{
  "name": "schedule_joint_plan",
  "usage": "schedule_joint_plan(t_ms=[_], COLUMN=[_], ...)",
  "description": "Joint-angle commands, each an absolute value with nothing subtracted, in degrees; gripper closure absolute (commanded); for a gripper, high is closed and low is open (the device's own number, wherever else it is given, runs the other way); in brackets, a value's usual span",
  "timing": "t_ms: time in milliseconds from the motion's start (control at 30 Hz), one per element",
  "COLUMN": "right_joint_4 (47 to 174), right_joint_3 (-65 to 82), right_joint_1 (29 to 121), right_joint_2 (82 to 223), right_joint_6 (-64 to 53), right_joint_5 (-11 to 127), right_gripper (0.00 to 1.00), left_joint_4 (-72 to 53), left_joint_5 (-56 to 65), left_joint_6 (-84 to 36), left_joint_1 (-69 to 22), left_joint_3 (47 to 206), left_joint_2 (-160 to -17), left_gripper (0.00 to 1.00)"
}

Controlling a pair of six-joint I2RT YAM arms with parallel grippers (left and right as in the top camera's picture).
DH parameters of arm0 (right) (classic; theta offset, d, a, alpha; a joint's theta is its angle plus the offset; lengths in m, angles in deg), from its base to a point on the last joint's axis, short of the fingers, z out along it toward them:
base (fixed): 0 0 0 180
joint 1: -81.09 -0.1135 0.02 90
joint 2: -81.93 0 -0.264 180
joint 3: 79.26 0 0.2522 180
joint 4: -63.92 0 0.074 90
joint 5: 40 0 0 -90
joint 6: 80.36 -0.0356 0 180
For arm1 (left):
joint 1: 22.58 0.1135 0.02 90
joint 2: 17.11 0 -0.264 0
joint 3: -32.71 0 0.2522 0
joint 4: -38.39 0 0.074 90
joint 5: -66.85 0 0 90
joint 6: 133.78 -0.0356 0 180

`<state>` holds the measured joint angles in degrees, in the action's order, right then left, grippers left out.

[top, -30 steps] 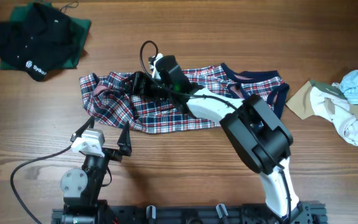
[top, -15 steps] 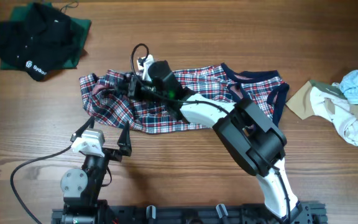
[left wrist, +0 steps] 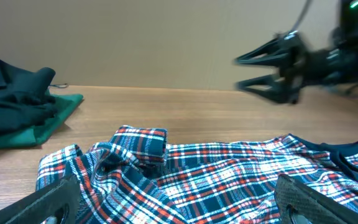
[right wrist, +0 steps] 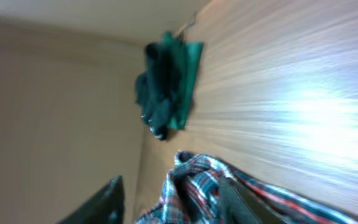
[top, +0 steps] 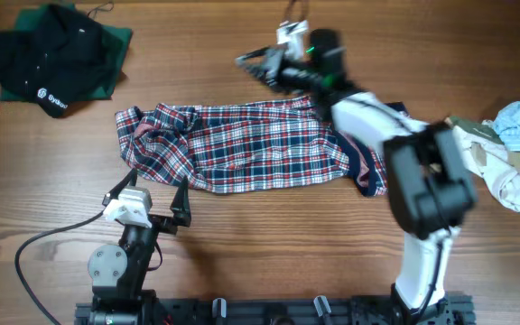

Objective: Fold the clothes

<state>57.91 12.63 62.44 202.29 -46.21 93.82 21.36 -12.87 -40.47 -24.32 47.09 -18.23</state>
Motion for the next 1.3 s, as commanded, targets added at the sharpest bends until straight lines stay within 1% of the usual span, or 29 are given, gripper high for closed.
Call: schedule_joint_plan(t_ms=[0, 67, 100, 133, 167, 200, 300, 433, 467, 500, 567, 667, 700, 767, 800, 933, 1000, 1100, 1233, 1267], right_joint_4=[70.3, 82.5, 88.4, 94.3, 99.0, 104.9, 114.9, 123.1, 124.3, 126.5, 129.2, 129.2, 129.0, 128.4, 128.3, 129.6, 129.8, 129.4, 129.8, 130.3], right_joint_3=[13.5, 13.5, 13.5, 13.5, 13.5, 13.5, 13.5, 13.5, 13.5, 13.4, 13.2, 13.0, 13.0, 13.0, 13.0, 13.0, 13.0, 13.0, 13.0, 13.0], right_joint_1=[66.8, 69.6, 71.0, 72.4, 73.5, 75.3, 80.1, 85.8, 86.5, 87.4, 87.6, 87.6, 87.6, 87.6, 87.6, 87.6, 87.6, 87.6, 87.6, 87.6], right_joint_2=[192.3, 187.1, 184.3, 181.5, 179.0, 175.9, 170.3, 167.3, 167.2, 167.4, 167.4, 167.4, 167.4, 167.4, 167.4, 167.4, 167.4, 167.4, 167.4, 167.4], right_joint_6=[-32.5, -24.9, -21.8, -19.2, -17.0, -14.8, -12.9, -13.0, -13.0, -13.0, -12.3, -12.5, -13.4, -15.7, -16.2, -16.2, -16.0, -16.0, -16.5, -17.2], right_joint_5=[91.4, 81.7, 75.0, 68.2, 62.5, 55.7, 49.5, 50.4, 51.4, 52.7, 52.6, 52.6, 52.6, 52.6, 52.6, 52.6, 52.6, 52.6, 52.6, 52.6], right_gripper=[0.41, 0.31, 0.25, 0.12, 0.02, 0.0, 0.0, 0.0, 0.0, 0.0, 0.0, 0.0, 0.0, 0.0, 0.0, 0.0, 0.0, 0.0, 0.0, 0.0], left_joint_4=[21.1, 21.1, 21.1, 21.1, 21.1, 21.1, 21.4, 22.7, 23.8, 27.2, 32.8, 33.1, 29.8, 26.0, 27.1, 35.6, 35.0, 26.8, 0.3, -4.8], left_joint_5=[-13.4, -13.4, -13.4, -13.4, -13.4, -13.4, -13.5, -12.5, -9.9, -3.7, 2.3, 0.1, -1.8, 0.3, 2.7, 5.0, 6.6, 6.6, 4.1, 5.1], left_joint_6=[-40.5, -40.5, -40.5, -40.5, -40.5, -40.5, -40.5, -40.1, -40.1, -40.1, -39.6, -33.2, -29.6, -29.4, -29.8, -29.8, -29.3, -29.8, -35.1, -33.8], left_joint_1=[-23.9, -23.9, -23.9, -23.9, -23.9, -23.9, -23.9, -23.9, -23.9, -23.9, -23.9, -23.9, -23.9, -23.9, -23.9, -23.9, -23.9, -23.9, -23.9, -23.9], left_joint_3=[46.8, 46.8, 46.8, 46.8, 46.8, 46.8, 46.8, 46.8, 46.8, 46.8, 46.8, 48.2, 50.2, 54.2, 55.8, 56.5, 58.5, 68.0, 92.5, 98.0], left_joint_2=[-18.0, -18.0, -18.0, -18.0, -18.0, -18.0, -18.0, -18.0, -18.0, -18.0, -18.0, -18.3, -19.5, -22.9, -25.0, -26.7, -28.0, -36.6, -59.3, -65.1], left_gripper=[0.0, 0.0, 0.0, 0.0, 0.0, 0.0, 0.0, 0.0, 0.0, 0.0, 0.0, 0.0, 0.0, 0.0, 0.0, 0.0, 0.0, 0.0, 0.0, 0.0])
